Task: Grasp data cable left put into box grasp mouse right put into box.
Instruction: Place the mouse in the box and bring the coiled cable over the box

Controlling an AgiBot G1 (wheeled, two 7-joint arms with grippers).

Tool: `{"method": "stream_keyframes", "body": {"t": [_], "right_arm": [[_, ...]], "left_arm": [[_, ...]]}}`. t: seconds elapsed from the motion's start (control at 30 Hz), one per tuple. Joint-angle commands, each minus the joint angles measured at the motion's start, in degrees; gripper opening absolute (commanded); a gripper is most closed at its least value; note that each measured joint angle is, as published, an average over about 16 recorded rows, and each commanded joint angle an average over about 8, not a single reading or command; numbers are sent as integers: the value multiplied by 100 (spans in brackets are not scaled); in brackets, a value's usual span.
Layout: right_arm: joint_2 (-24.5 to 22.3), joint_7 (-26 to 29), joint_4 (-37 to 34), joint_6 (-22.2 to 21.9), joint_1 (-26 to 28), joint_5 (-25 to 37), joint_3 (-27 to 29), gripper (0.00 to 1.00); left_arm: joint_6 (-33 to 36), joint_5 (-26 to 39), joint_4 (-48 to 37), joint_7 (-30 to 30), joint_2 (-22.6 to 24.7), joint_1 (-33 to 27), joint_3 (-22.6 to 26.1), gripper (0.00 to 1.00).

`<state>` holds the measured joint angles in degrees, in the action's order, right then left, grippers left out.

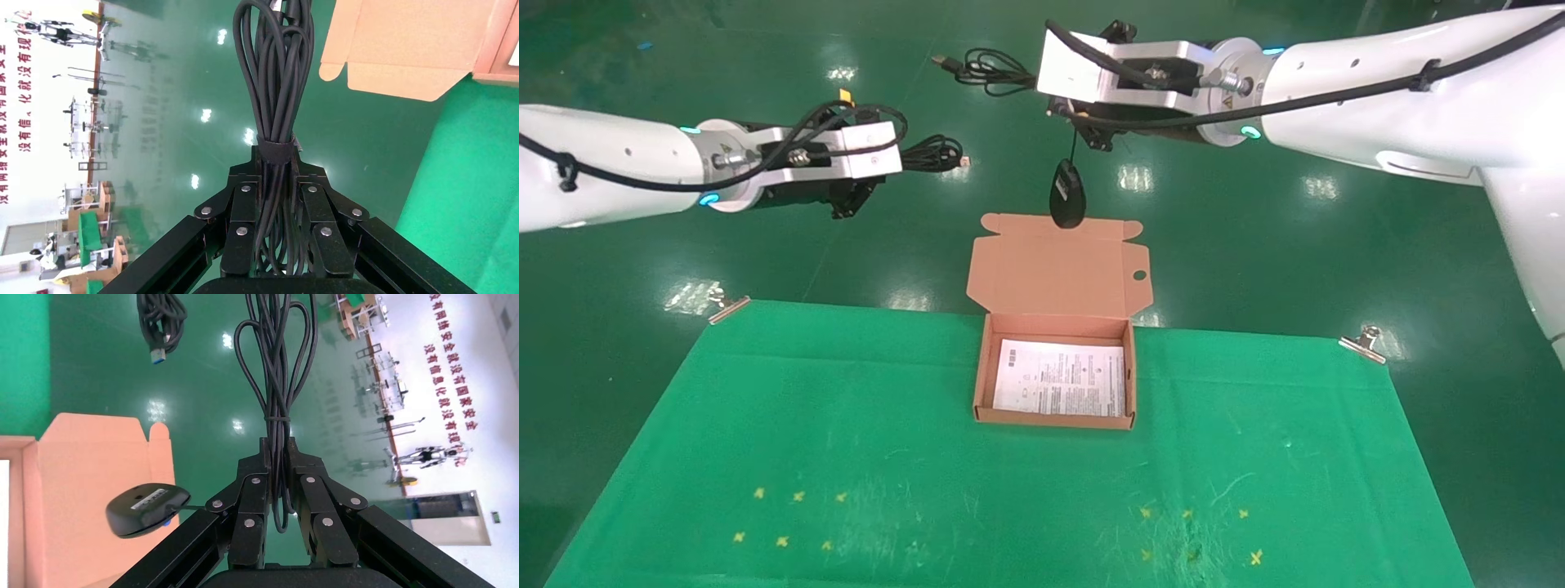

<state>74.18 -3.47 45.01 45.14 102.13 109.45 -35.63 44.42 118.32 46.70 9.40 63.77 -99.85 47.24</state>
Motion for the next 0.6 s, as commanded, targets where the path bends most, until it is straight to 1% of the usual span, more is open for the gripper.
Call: {"method": "stream_keyframes", "body": {"t": [0.03,0.27,0.6], "right_arm": [[18,-22,-39,-13,4,-27,6,0],[73,-117,-141,42,-255,-87,-64,0],[287,-176,-459,12,-570,-156,-300,0]], "left_arm": [[-4,-5,-11,-7,4,-3,0,0],[147,83,44,90,-136,160,69,0],[403,452,235,557,-364,282,172,0]]}}
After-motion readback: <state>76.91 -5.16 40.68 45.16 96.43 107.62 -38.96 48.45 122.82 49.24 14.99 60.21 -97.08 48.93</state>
